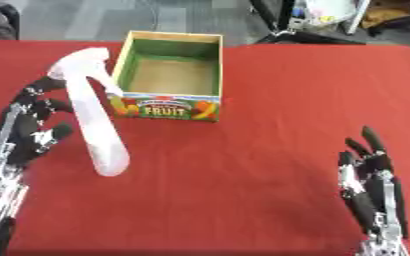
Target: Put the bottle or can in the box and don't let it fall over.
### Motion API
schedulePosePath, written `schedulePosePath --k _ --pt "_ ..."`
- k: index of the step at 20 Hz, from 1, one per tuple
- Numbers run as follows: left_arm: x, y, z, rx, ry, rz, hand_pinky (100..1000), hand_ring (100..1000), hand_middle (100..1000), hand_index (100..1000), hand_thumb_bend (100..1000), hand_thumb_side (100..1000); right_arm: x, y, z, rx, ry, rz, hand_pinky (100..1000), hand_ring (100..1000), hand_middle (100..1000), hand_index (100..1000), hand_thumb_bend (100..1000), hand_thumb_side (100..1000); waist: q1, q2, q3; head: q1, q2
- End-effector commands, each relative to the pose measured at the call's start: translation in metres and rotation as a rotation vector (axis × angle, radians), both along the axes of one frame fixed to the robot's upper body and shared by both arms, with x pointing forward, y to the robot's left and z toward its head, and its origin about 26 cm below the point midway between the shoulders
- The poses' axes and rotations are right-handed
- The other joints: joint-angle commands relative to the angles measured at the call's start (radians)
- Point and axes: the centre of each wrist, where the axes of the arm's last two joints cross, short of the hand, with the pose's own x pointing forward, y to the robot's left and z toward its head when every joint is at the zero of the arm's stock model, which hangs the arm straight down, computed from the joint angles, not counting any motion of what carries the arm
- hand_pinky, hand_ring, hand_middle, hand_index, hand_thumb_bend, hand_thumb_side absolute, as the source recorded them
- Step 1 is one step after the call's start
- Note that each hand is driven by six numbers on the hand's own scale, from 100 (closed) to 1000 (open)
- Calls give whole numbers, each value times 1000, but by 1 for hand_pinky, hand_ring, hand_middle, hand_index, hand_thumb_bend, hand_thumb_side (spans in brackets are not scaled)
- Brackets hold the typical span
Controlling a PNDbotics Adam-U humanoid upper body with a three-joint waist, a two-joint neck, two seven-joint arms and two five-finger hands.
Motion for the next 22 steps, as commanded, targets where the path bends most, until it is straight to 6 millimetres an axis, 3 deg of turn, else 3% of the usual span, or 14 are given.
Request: schedulePosePath --k 1,22 --pt "5 -1 7 26 -11 -27 758 562 755 863 957 447 2 -3 9 -20 -29 7 791 889 1000 947 100 470 1 -15 -2 5 -7" --pt "20 -16 -3 94 60 -133 766 573 767 867 967 462 3 -2 9 -21 -29 15 791 889 1000 947 100 470 0 -17 -10 11 -5"
